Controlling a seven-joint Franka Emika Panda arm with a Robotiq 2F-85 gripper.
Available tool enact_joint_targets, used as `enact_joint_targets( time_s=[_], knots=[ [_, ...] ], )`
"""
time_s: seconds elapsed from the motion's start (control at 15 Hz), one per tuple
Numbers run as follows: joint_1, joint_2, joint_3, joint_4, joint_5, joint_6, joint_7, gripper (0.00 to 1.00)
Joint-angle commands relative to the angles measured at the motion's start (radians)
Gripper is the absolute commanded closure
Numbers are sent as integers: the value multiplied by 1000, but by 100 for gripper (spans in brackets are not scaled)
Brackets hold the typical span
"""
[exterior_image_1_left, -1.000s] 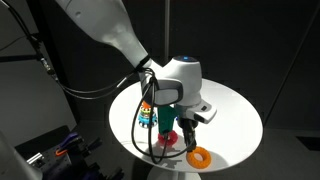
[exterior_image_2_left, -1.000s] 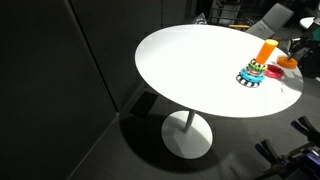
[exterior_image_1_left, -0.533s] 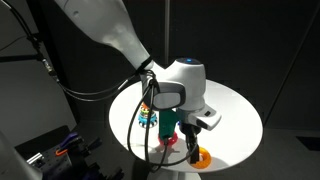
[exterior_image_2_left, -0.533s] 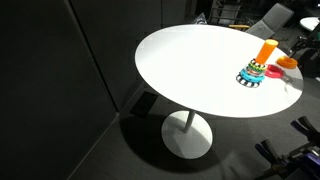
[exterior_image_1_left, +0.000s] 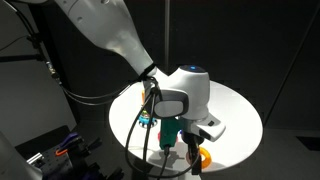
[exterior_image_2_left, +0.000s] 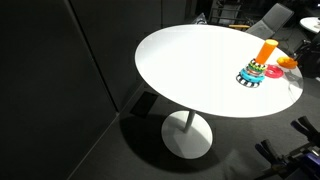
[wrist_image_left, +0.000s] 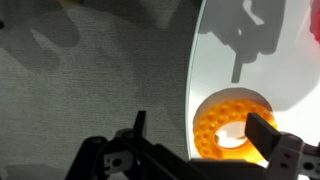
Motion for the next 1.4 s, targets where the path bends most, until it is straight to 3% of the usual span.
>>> enact_joint_targets(
  time_s=[0.0, 1.33],
  knots=[
    [-8, 27, 3, 33, 4, 11, 18, 0],
    [-16, 103, 14, 74, 8, 139, 2, 0]
  ],
)
